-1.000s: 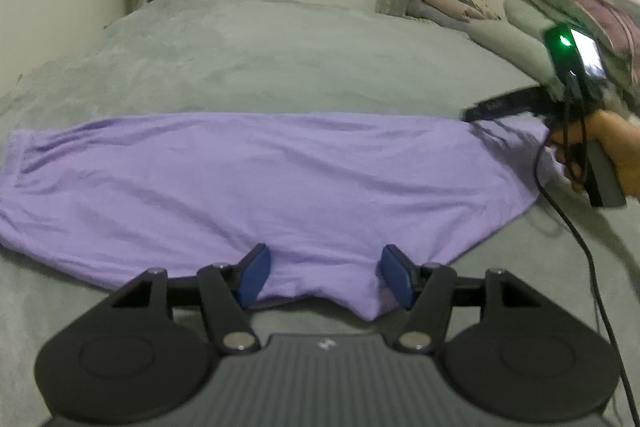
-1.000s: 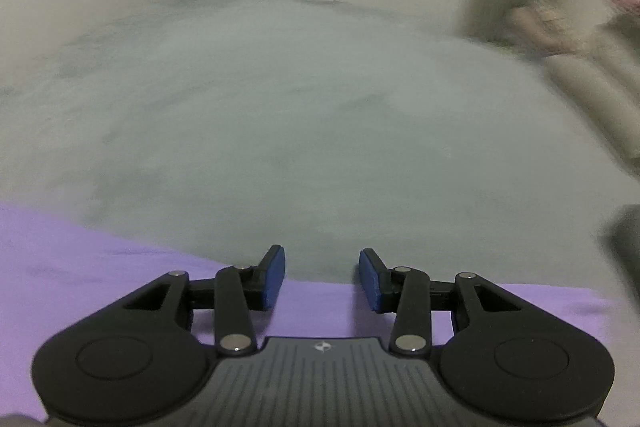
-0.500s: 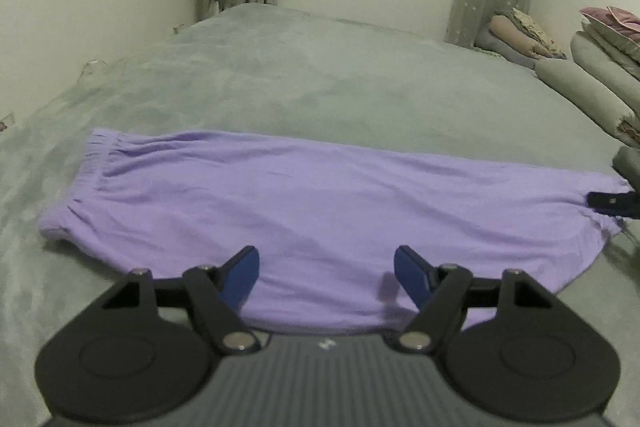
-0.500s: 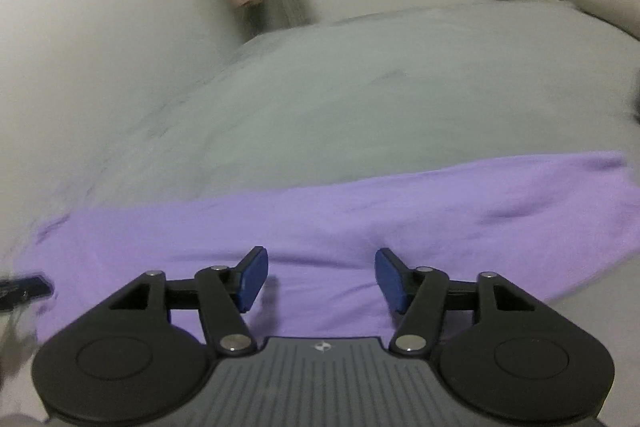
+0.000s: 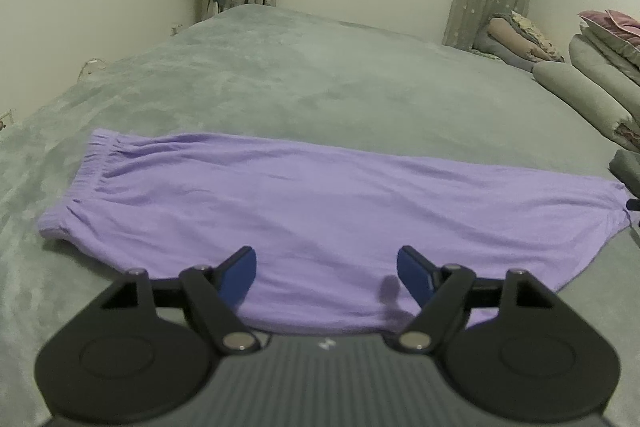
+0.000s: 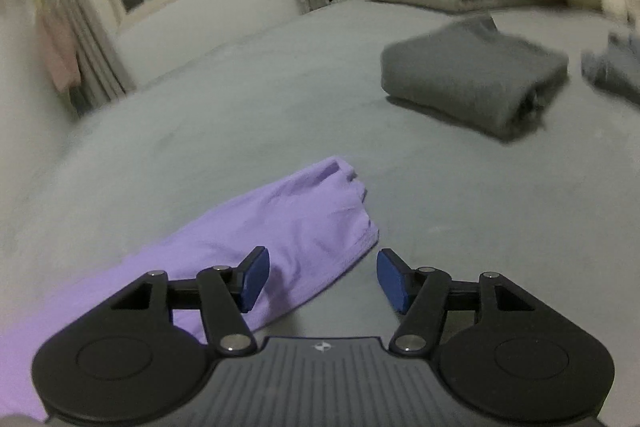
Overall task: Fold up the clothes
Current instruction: 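Move the right tool to the pant leg hem and pinch it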
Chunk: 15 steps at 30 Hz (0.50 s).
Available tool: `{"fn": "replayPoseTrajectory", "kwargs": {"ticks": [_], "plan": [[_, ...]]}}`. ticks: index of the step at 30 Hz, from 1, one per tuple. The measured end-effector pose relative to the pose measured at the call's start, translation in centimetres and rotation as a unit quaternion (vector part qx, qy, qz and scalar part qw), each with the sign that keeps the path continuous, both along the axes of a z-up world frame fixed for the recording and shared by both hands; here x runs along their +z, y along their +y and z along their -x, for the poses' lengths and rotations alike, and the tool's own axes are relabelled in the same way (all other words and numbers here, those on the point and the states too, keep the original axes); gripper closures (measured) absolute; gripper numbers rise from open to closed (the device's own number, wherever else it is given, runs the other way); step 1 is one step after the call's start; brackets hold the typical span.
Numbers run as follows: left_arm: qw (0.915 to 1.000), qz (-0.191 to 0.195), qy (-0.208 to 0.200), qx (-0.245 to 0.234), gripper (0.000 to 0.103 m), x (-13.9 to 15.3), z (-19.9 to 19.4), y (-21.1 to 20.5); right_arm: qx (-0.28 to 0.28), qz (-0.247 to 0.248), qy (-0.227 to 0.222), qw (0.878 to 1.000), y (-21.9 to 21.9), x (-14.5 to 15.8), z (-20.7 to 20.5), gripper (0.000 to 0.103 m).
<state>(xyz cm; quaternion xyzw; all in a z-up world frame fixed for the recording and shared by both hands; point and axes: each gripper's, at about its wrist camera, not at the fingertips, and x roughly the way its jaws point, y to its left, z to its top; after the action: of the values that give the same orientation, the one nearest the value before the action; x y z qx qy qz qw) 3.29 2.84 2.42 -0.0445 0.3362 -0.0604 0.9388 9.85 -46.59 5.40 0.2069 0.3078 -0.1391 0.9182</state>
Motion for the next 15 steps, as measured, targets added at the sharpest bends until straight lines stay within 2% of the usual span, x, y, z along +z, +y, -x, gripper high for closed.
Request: {"fn": "replayPoseTrajectory", "kwargs": {"ticks": [2,5,8,10,13,14,15], "plan": [[1.0,0.001,0.0,-0.002,0.026,0.0,0.0,0.1,0.002,-0.007,0.001,1.0,-0.4,0.0,0.0,0.04],[1.0,0.004,0.001,-0.001,0.026,-0.1,-0.1,0.3,0.046,0.015,0.03,0.998,0.3,0.3,-2.0,0.013],[0.9999,0.01,0.002,0.0,0.026,-0.1,-0.2,0.5,0.078,0.034,0.065,0.994,0.8,0.5,-3.7,0.012],[0.9999,0.011,0.003,0.0,0.026,0.0,-0.2,0.2,0.09,0.042,0.077,0.992,1.0,0.8,-3.9,0.017],[0.9999,0.016,0.003,0.0,0.026,0.0,-0.3,0.3,0.097,0.049,0.079,0.991,0.6,1.1,-3.9,0.046],[0.9998,0.019,0.003,0.001,0.026,0.0,-0.3,0.3,0.099,0.04,0.075,0.991,0.6,1.2,-3.7,0.074],[0.9998,0.02,0.002,0.0,0.026,0.0,-0.3,0.3,0.102,0.029,0.071,0.992,0.5,1.3,-3.6,0.094]]}}
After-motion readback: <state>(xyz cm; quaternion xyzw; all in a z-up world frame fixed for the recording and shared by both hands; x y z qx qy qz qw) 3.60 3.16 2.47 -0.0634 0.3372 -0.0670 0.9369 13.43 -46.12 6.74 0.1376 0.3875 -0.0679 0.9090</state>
